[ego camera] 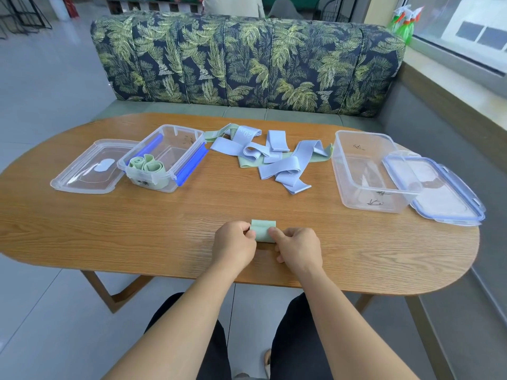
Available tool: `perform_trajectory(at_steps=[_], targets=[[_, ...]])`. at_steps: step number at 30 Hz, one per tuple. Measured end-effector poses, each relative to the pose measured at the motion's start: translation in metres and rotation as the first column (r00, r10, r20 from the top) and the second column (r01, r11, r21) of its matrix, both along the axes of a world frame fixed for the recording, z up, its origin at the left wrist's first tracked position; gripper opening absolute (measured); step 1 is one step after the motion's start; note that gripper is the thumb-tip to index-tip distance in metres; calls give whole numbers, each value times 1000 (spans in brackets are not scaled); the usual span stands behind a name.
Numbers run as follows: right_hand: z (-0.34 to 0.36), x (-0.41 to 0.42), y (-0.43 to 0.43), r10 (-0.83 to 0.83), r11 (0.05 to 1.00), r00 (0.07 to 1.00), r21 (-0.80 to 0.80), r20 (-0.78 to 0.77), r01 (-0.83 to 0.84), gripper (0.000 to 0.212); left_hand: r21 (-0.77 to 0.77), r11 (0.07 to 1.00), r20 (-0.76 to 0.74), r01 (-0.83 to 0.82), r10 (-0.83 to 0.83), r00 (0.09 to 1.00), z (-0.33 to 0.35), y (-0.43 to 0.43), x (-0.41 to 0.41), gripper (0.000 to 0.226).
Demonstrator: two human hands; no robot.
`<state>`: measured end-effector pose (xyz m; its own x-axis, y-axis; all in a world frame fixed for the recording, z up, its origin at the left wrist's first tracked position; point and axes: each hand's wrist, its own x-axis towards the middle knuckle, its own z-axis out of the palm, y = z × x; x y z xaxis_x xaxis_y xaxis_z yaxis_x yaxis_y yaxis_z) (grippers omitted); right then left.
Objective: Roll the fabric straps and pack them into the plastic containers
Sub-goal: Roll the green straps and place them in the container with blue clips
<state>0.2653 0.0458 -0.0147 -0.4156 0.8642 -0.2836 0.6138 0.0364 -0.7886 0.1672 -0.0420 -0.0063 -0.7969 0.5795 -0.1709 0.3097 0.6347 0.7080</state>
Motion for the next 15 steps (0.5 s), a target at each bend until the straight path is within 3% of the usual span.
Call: perform_trajectory(at_steps=[4, 10, 15], targets=[[4, -5, 1, -19, 1000, 1000, -13, 4, 19, 33, 1, 998, 28, -57, 57, 998, -1, 5, -8, 35], [7, -5, -2, -9, 1000, 1000, 4, -25, 9, 36, -46, 998, 22, -44, 45, 999, 3, 14, -15, 21], [11, -9, 4, 5, 1000, 1000, -9, -28, -5, 27, 66, 998, 62, 19, -23, 998, 0, 15, -19, 32]])
